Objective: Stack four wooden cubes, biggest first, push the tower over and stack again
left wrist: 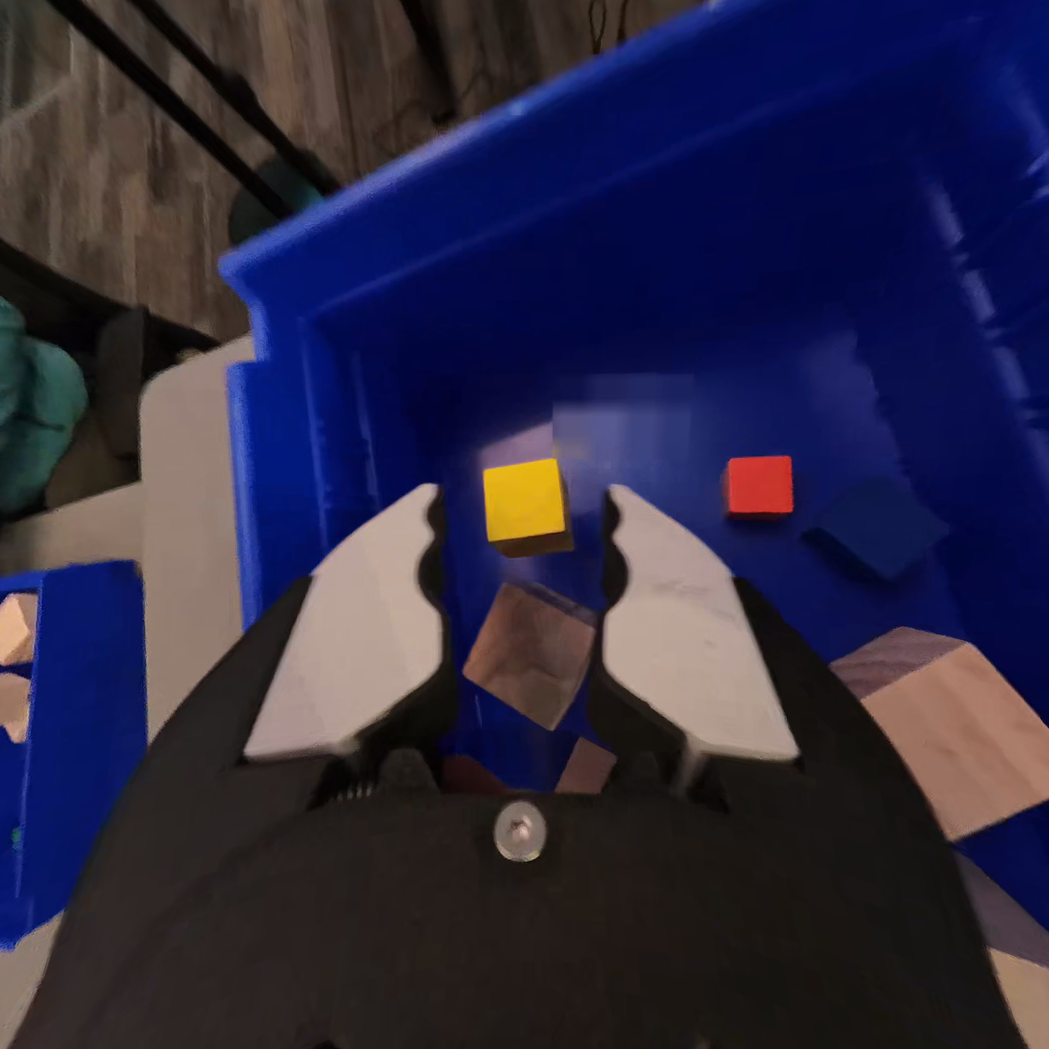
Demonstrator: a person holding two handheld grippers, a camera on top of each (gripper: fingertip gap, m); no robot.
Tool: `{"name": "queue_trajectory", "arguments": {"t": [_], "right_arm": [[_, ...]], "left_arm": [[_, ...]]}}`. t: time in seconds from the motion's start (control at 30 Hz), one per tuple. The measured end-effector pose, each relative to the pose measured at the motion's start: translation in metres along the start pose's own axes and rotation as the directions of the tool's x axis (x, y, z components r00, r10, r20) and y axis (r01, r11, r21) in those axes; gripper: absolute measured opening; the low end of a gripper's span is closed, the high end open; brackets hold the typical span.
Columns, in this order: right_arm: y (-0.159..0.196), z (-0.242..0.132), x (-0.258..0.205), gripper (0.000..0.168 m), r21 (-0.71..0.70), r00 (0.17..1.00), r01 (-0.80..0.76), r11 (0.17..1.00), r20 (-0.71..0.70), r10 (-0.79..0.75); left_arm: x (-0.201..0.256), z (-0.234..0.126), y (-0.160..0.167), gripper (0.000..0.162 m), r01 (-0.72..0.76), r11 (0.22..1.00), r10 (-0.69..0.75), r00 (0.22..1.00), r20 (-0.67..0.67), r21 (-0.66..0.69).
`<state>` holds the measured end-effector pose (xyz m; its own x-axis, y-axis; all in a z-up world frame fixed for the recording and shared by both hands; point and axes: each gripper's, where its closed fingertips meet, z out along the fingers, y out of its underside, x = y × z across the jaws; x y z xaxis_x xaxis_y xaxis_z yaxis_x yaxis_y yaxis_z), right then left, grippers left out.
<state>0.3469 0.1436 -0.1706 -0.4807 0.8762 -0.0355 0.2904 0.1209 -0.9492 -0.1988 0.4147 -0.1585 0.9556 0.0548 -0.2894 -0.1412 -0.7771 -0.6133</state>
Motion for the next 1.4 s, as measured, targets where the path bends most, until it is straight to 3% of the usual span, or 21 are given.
{"name": "queue_trajectory", "arguments": {"t": [0.07, 0.13, 0.2, 0.33, 0.43, 0.53, 0.6, 0.67, 0.8, 0.87, 0.97, 1.1, 1.2, 1.27, 1.33, 1.4], "right_arm": [[-0.001, 0.000, -0.002, 0.000, 0.000, 1.000, 0.003, 1.000, 0.004, -0.003], [-0.002, -0.001, -0.003, 0.000, 0.003, 1.000, 0.008, 1.000, 0.004, -0.008], [-0.004, -0.002, -0.004, 0.000, 0.008, 1.000, 0.009, 1.000, 0.004, -0.009], [-0.004, -0.001, -0.005, 0.000, 0.011, 1.000, 0.003, 1.000, 0.018, -0.003], [-0.004, 0.000, -0.008, 0.000, 0.006, 1.000, 0.008, 1.000, 0.025, -0.008], [-0.006, -0.001, -0.009, 0.000, 0.007, 1.000, 0.017, 1.000, 0.021, -0.017], [-0.006, -0.001, -0.011, 0.000, 0.001, 0.999, 0.026, 1.000, 0.023, -0.026], [-0.007, 0.000, -0.013, 0.000, -0.004, 0.999, 0.035, 0.999, 0.024, -0.034], [-0.009, -0.001, -0.017, 0.000, -0.003, 0.998, 0.046, 0.999, 0.030, -0.046], [-0.010, -0.001, -0.020, 0.000, 0.000, 0.998, 0.048, 0.999, 0.037, -0.048], [-0.010, 0.002, -0.023, 0.000, -0.001, 0.997, 0.050, 0.999, 0.054, -0.050], [-0.009, 0.004, -0.024, 0.000, -0.004, 0.997, 0.048, 0.999, 0.057, -0.048], [-0.010, 0.002, -0.023, 0.000, -0.001, 0.998, 0.046, 0.999, 0.046, -0.046], [-0.010, 0.001, -0.023, 0.000, 0.002, 0.998, 0.045, 0.999, 0.043, -0.046], [-0.010, 0.002, -0.024, 0.000, 0.003, 0.998, 0.043, 0.999, 0.047, -0.044], [-0.010, 0.003, -0.024, 0.000, 0.003, 0.998, 0.040, 0.999, 0.052, -0.040]], "left_arm": [[-0.001, -0.006, 0.001, 0.067, 0.021, 0.999, -0.021, 1.000, 0.011, 0.028], [0.004, -0.030, -0.004, 0.066, 0.034, 0.994, -0.034, 0.999, -0.004, 0.105], [0.027, -0.078, -0.013, 0.056, 0.013, 0.969, 0.001, 0.998, -0.055, 0.247], [0.154, -0.197, -0.005, 0.029, -0.144, 0.844, 0.290, 0.933, -0.214, 0.516], [0.281, -0.244, 0.025, 0.036, -0.263, 0.735, 0.539, 0.786, -0.303, 0.625], [0.390, -0.238, 0.057, 0.043, -0.367, 0.666, 0.686, 0.642, -0.341, 0.649], [0.426, -0.217, 0.045, 0.040, -0.392, 0.616, 0.712, 0.650, -0.268, 0.684], [0.447, -0.184, 0.032, 0.042, -0.409, 0.655, 0.691, 0.665, -0.285, 0.635], [0.462, -0.131, 0.019, 0.042, -0.446, 0.725, 0.654, 0.685, -0.321, 0.525], [0.468, -0.115, 0.030, 0.043, -0.474, 0.762, 0.639, 0.661, -0.393, 0.441], [0.471, -0.108, 0.031, 0.032, -0.429, 0.804, 0.590, 0.664, -0.459, 0.412], [0.476, -0.109, 0.030, 0.021, -0.427, 0.797, 0.598, 0.658, -0.457, 0.427], [0.474, -0.126, 0.036, 0.021, -0.405, 0.784, 0.611, 0.637, -0.470, 0.470], [0.461, -0.160, 0.045, 0.021, -0.361, 0.777, 0.616, 0.606, -0.503, 0.516], [0.430, -0.198, 0.054, 0.021, -0.341, 0.759, 0.629, 0.604, -0.490, 0.554], [0.376, -0.229, 0.056, 0.021, -0.341, 0.742, 0.628, 0.655, -0.421, 0.577]]}}
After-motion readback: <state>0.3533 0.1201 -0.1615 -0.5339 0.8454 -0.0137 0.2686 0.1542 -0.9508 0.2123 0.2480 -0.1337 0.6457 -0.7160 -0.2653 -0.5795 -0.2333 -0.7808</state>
